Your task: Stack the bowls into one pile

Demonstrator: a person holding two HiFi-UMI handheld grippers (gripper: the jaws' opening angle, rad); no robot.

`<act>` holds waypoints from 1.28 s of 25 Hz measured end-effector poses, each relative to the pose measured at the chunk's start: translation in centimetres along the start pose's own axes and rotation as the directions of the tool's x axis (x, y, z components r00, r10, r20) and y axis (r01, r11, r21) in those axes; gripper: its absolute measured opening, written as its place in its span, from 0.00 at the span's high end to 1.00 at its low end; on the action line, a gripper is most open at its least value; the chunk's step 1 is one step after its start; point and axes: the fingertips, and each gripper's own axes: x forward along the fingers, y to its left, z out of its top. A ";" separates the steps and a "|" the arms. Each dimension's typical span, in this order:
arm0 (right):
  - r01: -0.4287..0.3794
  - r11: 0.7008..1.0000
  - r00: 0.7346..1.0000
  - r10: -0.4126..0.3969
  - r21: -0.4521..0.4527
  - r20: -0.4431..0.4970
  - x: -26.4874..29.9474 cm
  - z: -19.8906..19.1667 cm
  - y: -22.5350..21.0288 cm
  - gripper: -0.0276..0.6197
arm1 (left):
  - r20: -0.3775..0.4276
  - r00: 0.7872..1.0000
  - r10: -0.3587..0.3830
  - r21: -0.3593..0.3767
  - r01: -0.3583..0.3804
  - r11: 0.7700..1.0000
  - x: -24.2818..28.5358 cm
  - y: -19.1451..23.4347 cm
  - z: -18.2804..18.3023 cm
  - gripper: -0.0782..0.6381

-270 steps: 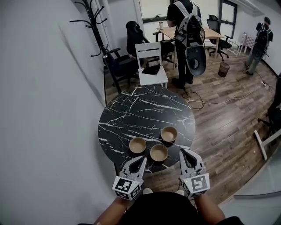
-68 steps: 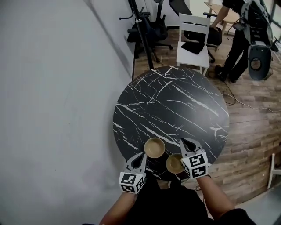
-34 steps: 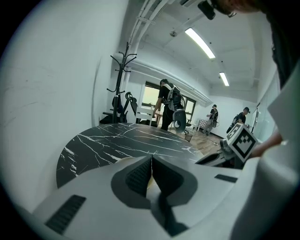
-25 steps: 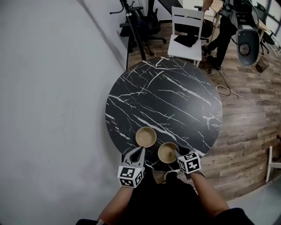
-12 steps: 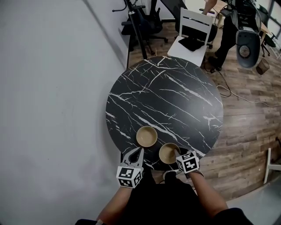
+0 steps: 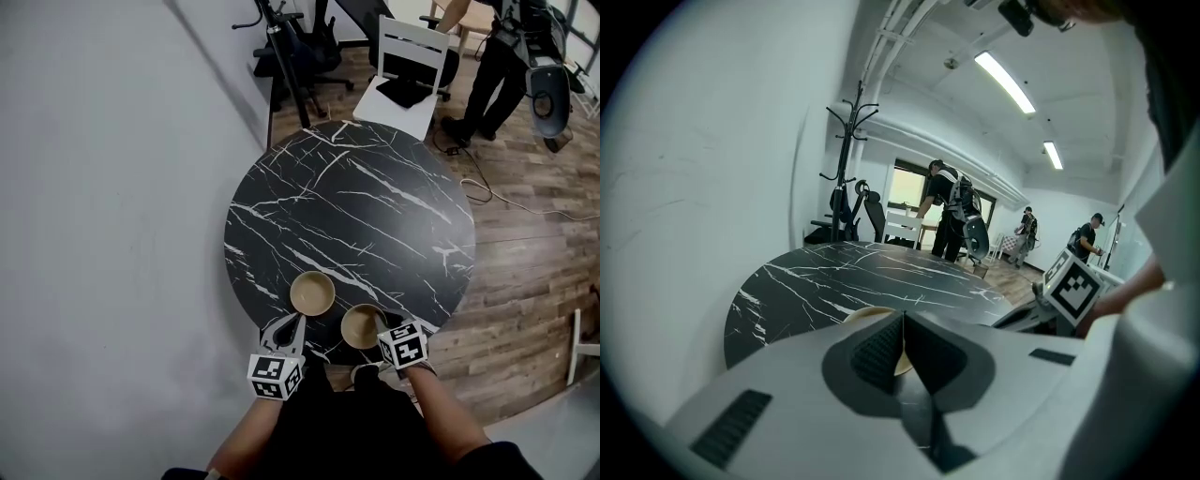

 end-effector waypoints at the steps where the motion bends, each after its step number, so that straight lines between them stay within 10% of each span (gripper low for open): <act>1: 0.002 1.000 1.000 -0.002 0.001 0.007 -0.2 0.3 -0.1 0.93 | 0.001 1.000 -0.002 0.000 0.002 1.000 0.1 0.0 0.1 0.87; 32: -0.070 0.983 0.988 0.092 -0.172 0.127 1.5 12.6 4.8 0.92 | 0.031 0.997 0.070 -0.049 -0.069 0.996 -0.6 3.7 0.5 0.87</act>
